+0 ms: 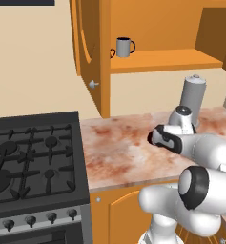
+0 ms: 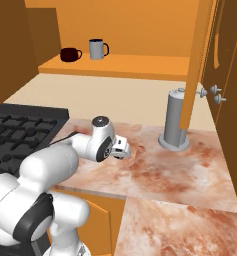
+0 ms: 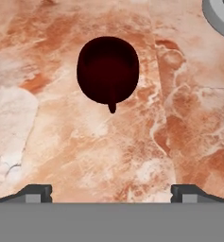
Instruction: Pick the mug on the counter and place it in the cabinet with the handle facing the right, like the mugs already inside.
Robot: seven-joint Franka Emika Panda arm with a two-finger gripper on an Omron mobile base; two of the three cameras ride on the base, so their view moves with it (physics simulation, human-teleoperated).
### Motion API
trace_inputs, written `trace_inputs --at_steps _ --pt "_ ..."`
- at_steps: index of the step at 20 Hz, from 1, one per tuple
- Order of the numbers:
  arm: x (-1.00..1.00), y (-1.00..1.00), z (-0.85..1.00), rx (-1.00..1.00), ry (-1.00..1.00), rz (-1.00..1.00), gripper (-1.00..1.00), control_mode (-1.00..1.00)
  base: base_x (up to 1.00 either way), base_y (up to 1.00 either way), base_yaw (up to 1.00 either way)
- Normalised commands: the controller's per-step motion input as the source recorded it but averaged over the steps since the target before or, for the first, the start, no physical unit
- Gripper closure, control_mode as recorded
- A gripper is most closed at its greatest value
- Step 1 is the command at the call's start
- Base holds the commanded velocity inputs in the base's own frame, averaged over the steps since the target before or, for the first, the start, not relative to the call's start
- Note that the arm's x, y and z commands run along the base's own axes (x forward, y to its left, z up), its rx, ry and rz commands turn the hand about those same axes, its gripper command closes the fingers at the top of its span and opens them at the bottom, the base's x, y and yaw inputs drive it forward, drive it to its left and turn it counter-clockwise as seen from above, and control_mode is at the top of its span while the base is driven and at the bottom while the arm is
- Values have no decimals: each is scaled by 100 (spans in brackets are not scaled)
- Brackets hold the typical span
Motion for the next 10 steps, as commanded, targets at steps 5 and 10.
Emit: trace_inputs --at_steps 5,10 --pt "12 4 1 0 1 -3 -100 -100 0 0 0" --pt "7 0 -9 0 -11 0 -100 -100 0 0 0"
